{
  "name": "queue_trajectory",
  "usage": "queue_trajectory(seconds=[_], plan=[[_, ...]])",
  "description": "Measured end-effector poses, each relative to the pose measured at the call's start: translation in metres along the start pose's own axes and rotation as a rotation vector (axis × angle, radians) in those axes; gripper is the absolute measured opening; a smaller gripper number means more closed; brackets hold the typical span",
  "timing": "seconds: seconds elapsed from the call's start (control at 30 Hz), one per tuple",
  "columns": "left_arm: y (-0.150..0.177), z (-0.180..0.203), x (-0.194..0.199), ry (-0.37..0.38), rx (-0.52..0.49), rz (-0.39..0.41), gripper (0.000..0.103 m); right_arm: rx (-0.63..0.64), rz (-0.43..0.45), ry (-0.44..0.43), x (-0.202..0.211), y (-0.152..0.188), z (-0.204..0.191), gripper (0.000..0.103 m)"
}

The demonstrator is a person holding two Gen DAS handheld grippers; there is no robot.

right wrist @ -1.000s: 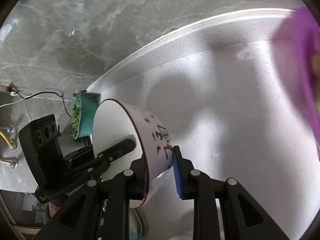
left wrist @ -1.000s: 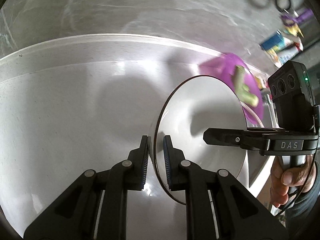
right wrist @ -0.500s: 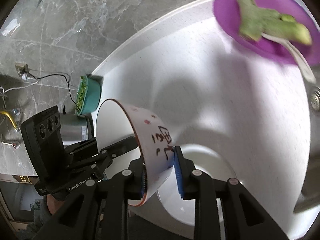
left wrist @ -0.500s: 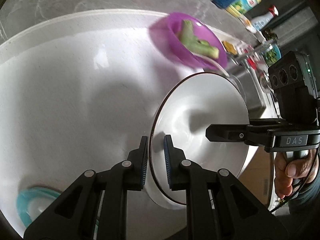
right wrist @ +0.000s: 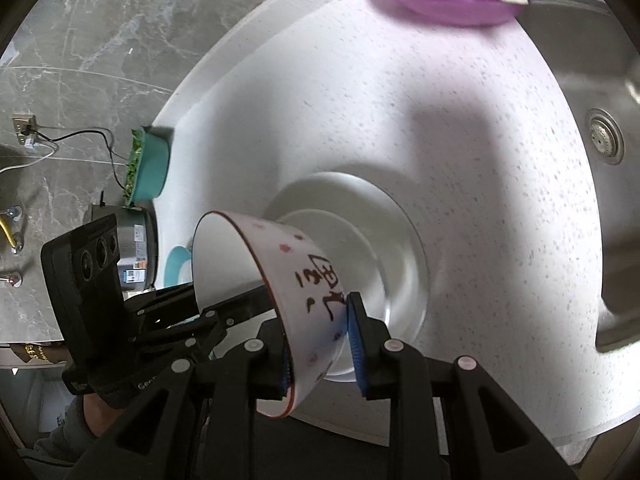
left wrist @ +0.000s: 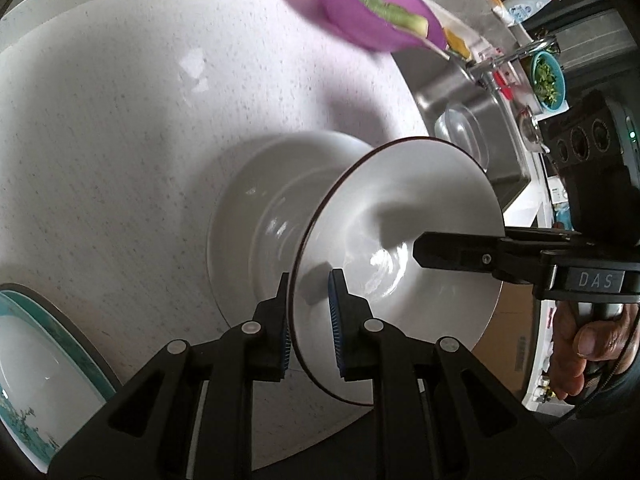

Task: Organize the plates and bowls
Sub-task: 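Lift the floral-print bowl with both tools and carry it over the nested bowls, then lower the floral-print bowl into the nested white bowls with both tools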

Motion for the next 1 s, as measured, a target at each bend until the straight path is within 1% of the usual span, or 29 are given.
queue_trajectory(seconds=[0.17, 0.3, 0.47, 0.57, 0.73, 1.0], plan=[[-0.003, 0.000, -0.008, -0.022, -0.004, -0.009, 0.015, 0.010, -0.003, 0.027, -0.004, 0.000, 0.006, 0.026], [-0.015, 0.000, -0.020, -0.016, 0.006, -0.023, 0.016, 0.020, 0.000, 0.060, -0.007, 0.000, 0.007, 0.026], [-0.021, 0.001, -0.022, -0.030, 0.007, -0.018, 0.016, 0.036, 0.003, 0.088, -0.009, 0.001, 0.004, 0.025], [-0.020, 0.005, -0.022, -0.046, 0.007, -0.020, 0.017, 0.055, 0.005, 0.133, -0.010, 0.003, -0.003, 0.024], [-0.017, 0.008, -0.025, -0.034, 0.016, -0.027, 0.018, 0.090, 0.001, 0.220, -0.010, 0.007, -0.012, 0.022], [-0.020, 0.003, -0.026, -0.025, 0.023, -0.036, 0.018, 0.180, 0.022, 0.418, -0.018, 0.013, -0.028, 0.018]])
Point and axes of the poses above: each gripper's, at about its wrist camera, not at the fingertips, and x roughly against the way its jaws point, z to its right, y to its underside, the point moved 1 cm from there along -x, roughly the way its jaws point, and after that the axes turned 11 degrees about -z, right-handed, at the moved point
